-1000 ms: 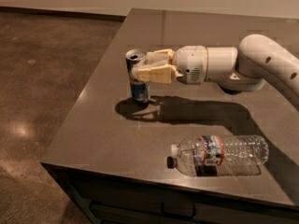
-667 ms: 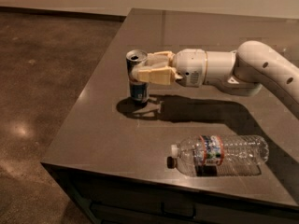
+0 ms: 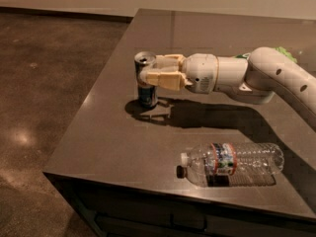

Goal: Place redbull can upright

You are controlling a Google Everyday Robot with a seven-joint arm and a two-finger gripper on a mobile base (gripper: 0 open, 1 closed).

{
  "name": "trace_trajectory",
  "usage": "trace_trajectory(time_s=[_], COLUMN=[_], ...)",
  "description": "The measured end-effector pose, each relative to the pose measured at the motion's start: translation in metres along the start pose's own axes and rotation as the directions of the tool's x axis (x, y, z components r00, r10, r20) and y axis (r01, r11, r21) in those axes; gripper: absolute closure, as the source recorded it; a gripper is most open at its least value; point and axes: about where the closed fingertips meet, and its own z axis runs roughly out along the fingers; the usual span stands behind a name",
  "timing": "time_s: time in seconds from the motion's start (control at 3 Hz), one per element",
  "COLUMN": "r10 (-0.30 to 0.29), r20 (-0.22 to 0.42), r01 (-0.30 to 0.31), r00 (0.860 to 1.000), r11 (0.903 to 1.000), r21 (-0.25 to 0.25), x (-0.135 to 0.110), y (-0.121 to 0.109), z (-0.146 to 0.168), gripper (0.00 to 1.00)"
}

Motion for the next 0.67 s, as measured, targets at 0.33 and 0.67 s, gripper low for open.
trace_trajectory(time_s=[0.33, 0.67], r10=[-0.001, -0.001], r20=[0.000, 0.000], r01=[0.001, 0.001], r00=[1.000, 1.000], r11=[1.0000, 1.0000], r21=[-0.004, -0.005], x=[-0.0006, -0.0007], y=[0.0011, 0.0011], z=[0.0023, 0.0024], gripper=[0.00, 0.00])
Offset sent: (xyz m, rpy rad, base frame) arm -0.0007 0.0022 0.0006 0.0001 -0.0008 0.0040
